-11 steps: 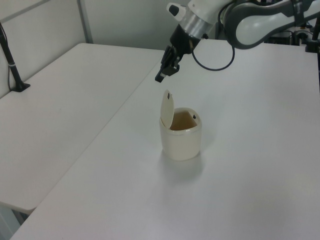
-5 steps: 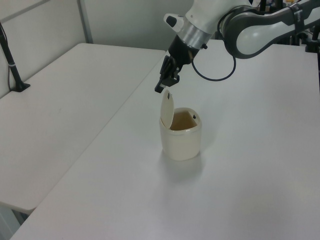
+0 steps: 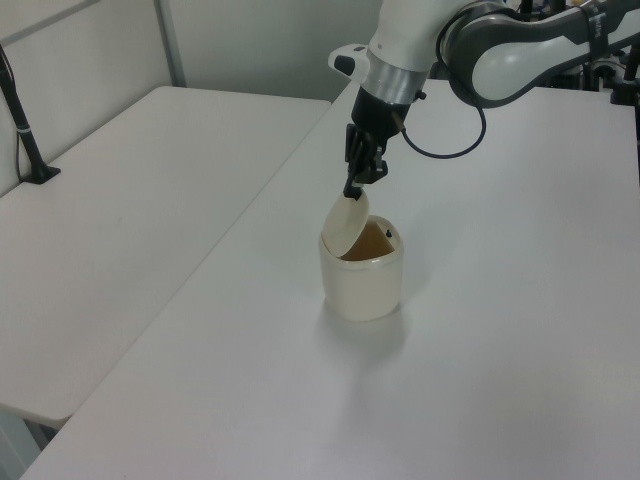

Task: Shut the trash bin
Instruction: 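Push the raised lid down onto the bin rim with the gripper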

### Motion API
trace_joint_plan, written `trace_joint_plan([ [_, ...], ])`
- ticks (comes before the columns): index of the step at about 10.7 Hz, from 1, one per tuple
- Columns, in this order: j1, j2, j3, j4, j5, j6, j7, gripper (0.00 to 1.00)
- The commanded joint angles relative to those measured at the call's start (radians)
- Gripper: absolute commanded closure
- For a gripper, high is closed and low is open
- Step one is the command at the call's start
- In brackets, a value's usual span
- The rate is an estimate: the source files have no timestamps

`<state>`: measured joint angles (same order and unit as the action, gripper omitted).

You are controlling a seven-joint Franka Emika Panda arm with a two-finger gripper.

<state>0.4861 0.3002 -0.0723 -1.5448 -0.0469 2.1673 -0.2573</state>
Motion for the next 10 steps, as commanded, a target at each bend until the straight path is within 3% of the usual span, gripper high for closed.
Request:
trace_joint_plan([
  [1,0.002,-0.01,-0.007,-0.009,-0.057,-0.122,-0.036,1.0],
  [6,0.003,0.069,-0.006,-0.018,-0.057,-0.13,-0.034,1.0],
  [10,0.003,0.073,-0.006,-0.006,-0.047,-0.133,-0.031,1.0],
])
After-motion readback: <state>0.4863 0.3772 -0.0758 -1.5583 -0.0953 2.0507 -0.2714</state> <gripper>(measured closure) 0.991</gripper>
